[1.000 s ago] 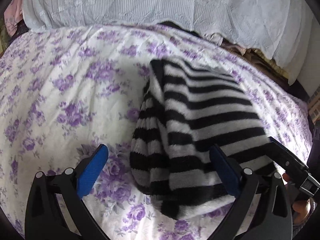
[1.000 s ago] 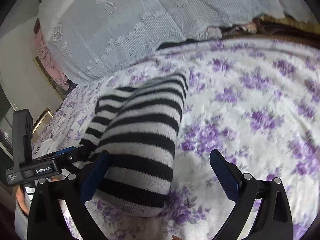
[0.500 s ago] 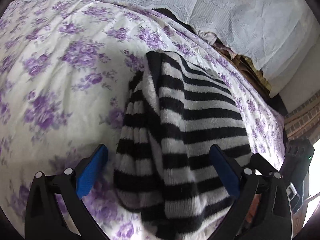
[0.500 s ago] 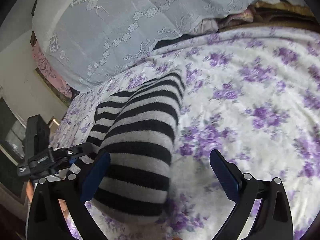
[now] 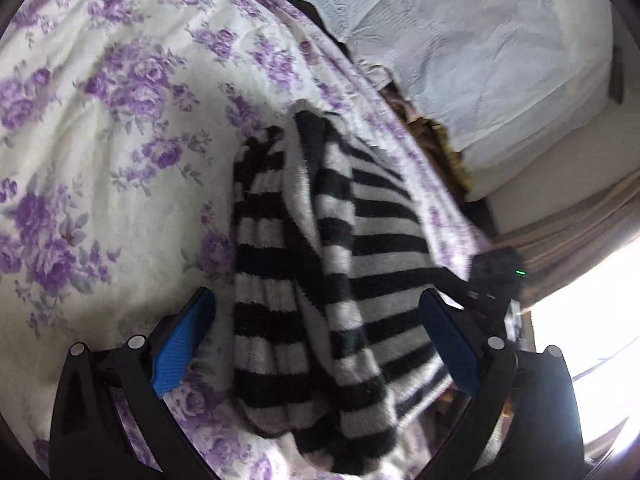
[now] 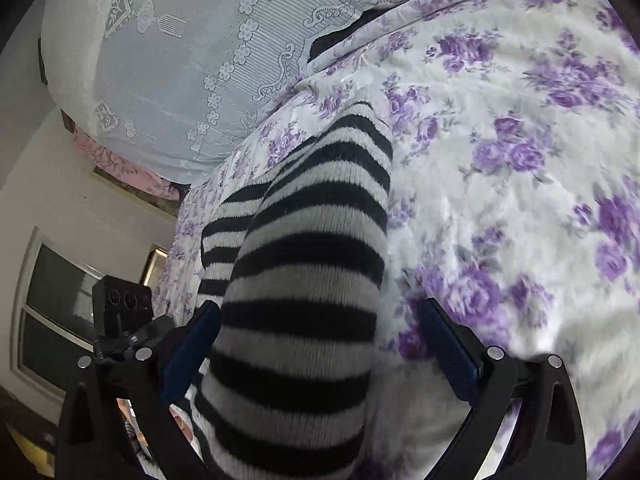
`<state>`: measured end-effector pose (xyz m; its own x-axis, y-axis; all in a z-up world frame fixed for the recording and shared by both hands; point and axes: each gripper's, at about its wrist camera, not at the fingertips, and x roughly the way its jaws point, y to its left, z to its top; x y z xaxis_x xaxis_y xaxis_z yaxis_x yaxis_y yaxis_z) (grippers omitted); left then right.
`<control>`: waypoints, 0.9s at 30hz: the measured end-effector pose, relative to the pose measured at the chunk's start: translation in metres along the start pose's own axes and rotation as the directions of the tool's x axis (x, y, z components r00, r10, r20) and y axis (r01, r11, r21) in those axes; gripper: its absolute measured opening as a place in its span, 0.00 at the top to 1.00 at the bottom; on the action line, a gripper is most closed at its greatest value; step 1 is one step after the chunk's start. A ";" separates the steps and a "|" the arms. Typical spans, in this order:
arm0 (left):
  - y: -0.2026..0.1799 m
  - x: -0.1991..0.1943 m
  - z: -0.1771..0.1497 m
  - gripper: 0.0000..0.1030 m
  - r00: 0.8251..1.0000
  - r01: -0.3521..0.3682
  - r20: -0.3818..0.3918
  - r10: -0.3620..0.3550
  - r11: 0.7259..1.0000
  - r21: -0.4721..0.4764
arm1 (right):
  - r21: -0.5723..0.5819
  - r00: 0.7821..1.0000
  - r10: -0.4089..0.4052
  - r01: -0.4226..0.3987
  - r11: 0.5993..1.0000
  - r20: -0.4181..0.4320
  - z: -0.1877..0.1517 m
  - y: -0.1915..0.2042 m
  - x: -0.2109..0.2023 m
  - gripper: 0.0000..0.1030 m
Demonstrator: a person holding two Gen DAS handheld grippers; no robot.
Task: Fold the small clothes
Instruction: 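Grasp the folded striped sweater with both grippers and lift it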
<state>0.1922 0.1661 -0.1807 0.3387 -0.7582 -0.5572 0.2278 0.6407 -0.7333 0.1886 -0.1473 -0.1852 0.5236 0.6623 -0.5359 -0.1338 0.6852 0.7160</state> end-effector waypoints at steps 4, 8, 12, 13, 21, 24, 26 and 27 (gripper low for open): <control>-0.014 0.012 -0.005 0.04 0.997 0.044 -0.059 -0.040 0.997 0.060 | -0.026 1.000 0.026 -0.026 0.999 -0.003 0.000 0.003 0.002 0.03; -0.024 0.030 -0.004 0.04 0.993 -0.072 -0.080 0.082 0.990 0.119 | -0.039 0.998 0.062 -0.063 0.997 -0.032 -0.002 0.007 0.004 0.03; -0.031 0.044 0.003 0.04 0.987 -0.122 -0.084 0.135 0.982 0.146 | -0.024 0.998 0.048 -0.049 0.999 -0.047 0.006 0.004 0.012 0.03; -0.032 0.044 0.003 0.04 0.989 -0.109 -0.084 0.122 0.982 0.152 | -0.016 0.997 0.054 -0.055 0.998 -0.055 0.009 0.003 0.015 0.03; -0.031 0.048 -0.001 0.04 0.982 -0.138 -0.102 0.159 0.973 0.187 | -0.198 0.996 0.002 -0.020 0.980 -0.091 0.005 0.014 0.024 0.03; -0.031 0.048 0.001 0.04 0.982 -0.145 -0.093 0.163 0.973 0.178 | -0.208 0.996 0.008 -0.026 0.978 -0.087 0.005 0.013 0.023 0.03; -0.030 0.048 0.000 0.04 0.982 -0.155 -0.082 0.171 0.972 0.176 | -0.204 0.997 0.007 -0.022 0.979 -0.075 0.005 0.014 0.024 0.03; -0.032 0.049 0.000 0.04 0.981 -0.165 -0.074 0.180 0.970 0.179 | -0.196 0.998 0.008 -0.019 0.980 -0.058 0.006 0.015 0.026 0.03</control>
<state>0.2013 0.1083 -0.1848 0.3058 -0.6371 -0.7075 0.3286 0.7680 -0.5496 0.2049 -0.1221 -0.1858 0.4731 0.6843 -0.5549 -0.3062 0.7183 0.6247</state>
